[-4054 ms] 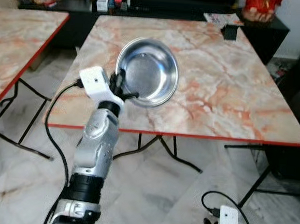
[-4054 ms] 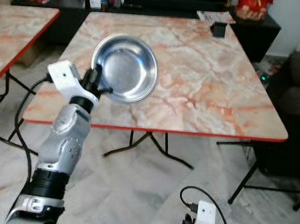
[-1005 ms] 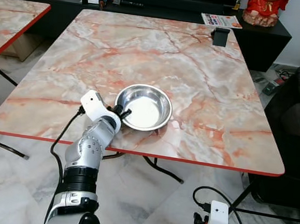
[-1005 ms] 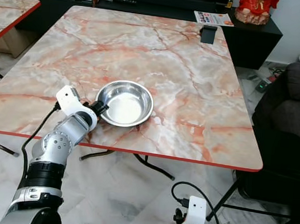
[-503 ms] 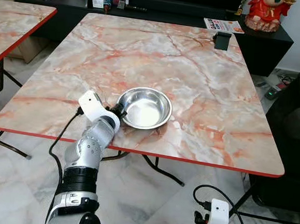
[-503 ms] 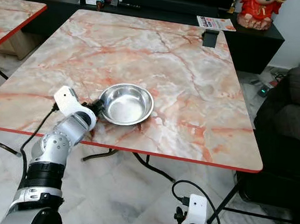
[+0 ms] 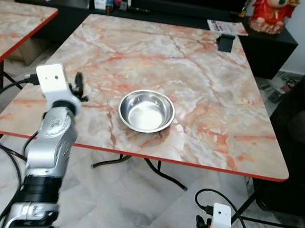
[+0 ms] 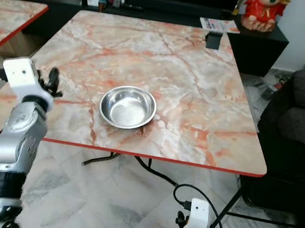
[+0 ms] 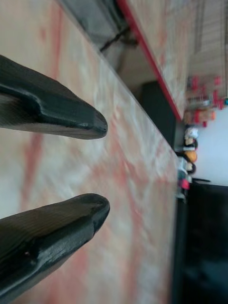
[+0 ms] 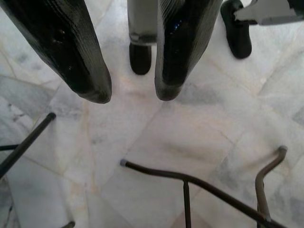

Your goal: Setting the table

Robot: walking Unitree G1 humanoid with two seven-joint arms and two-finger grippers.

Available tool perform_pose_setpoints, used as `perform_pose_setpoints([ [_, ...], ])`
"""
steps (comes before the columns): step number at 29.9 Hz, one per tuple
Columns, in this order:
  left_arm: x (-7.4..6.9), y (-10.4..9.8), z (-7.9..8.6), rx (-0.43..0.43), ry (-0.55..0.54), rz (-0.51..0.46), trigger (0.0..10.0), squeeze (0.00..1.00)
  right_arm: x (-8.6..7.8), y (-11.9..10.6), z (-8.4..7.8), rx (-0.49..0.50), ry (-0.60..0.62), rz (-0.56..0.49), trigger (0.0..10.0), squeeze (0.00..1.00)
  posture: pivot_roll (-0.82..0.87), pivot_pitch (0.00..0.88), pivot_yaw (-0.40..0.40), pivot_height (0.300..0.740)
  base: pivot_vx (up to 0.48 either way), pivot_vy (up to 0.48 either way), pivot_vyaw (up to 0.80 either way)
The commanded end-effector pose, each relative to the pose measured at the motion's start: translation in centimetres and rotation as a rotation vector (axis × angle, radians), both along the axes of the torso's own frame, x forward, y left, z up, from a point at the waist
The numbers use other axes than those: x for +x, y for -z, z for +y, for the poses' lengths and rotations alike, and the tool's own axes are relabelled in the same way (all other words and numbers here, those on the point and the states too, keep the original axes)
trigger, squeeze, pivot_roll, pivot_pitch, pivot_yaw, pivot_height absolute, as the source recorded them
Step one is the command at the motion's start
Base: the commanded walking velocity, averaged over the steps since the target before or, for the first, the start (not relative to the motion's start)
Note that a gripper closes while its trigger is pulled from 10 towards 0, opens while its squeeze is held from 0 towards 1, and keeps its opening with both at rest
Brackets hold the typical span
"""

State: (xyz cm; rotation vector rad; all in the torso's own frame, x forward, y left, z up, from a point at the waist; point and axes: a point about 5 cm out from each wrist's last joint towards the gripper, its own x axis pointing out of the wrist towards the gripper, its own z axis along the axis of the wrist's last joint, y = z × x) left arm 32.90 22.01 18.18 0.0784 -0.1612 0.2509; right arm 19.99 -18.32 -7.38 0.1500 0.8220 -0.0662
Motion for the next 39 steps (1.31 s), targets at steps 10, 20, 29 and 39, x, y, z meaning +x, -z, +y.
perform_pose_setpoints([
  [10,-0.9,3.1,-2.5,-0.039,0.11,-0.061,10.0,0.0,-0.6,0.2,-0.4,0.001,0.027,-0.003,10.0,0.0,0.02,0.133,-0.052,0.74,0.0,0.0,0.0],
  [20,-0.6,2.8,-2.4,-0.045,0.111,-0.115,10.0,0.0,-0.6,0.2,-0.8,-0.006,0.023,-0.002,10.0,0.0,0.02,0.125,-0.059,0.74,0.0,0.47,0.0],
  [29,-0.5,2.9,-2.6,-0.079,0.107,-0.131,10.0,0.0,-0.1,-0.1,-0.8,-0.01,0.011,-0.013,10.0,0.0,0.02,0.108,-0.065,0.74,0.0,0.48,0.0],
  [39,-0.8,3.7,-3.1,-0.076,0.133,-0.114,10.0,0.0,0.0,-0.1,-0.5,-0.009,0.0,-0.018,10.0,0.0,0.03,0.088,-0.056,0.74,0.0,0.48,0.0],
])
